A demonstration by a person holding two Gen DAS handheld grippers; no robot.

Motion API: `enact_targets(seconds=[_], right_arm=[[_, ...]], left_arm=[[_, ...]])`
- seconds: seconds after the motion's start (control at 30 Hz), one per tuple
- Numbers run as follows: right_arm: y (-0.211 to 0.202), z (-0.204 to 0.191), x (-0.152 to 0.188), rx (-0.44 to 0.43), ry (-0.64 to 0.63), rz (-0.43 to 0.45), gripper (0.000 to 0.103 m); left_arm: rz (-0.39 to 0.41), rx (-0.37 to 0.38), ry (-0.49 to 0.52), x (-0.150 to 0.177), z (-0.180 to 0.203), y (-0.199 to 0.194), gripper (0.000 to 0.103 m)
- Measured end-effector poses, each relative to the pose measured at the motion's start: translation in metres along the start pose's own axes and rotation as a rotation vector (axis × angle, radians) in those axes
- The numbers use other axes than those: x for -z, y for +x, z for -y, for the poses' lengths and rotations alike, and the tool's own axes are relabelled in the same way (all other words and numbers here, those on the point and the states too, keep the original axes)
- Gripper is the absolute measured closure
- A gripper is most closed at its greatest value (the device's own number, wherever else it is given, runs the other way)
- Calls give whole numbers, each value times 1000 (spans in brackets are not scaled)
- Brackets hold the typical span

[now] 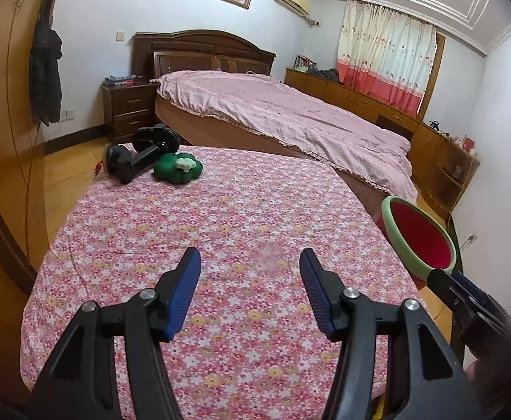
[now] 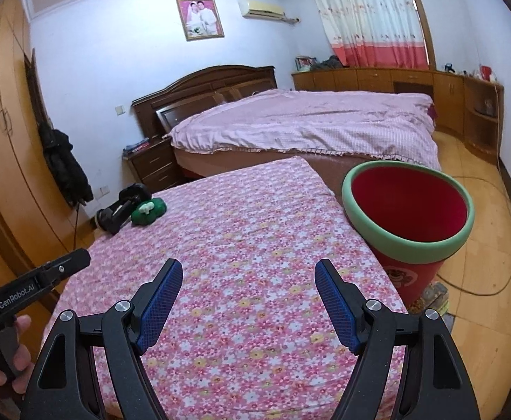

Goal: Collect trash

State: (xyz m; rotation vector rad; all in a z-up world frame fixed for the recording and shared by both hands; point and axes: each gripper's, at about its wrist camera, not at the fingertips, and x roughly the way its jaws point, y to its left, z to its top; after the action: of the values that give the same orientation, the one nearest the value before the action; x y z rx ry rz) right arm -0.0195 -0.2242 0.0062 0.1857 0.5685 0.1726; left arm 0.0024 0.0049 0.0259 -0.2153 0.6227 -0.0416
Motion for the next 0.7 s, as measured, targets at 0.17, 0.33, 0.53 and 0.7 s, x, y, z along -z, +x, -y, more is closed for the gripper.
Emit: enact_targets(seconds=[0.17,0.33,0.53,0.7], right_arm=[[-3,2,3,9,5,15,24],[-3,4,6,24,14,27,24],[-1,8,8,31,17,17,24],[0,10,10,38,21,20,24]], left_arm=[[15,-26,-9,6,-1,2,44],[25,-46,4,13,6,10,44],[17,-88,6,16,7,17,44],[20,-121,13,17,7,18,44]])
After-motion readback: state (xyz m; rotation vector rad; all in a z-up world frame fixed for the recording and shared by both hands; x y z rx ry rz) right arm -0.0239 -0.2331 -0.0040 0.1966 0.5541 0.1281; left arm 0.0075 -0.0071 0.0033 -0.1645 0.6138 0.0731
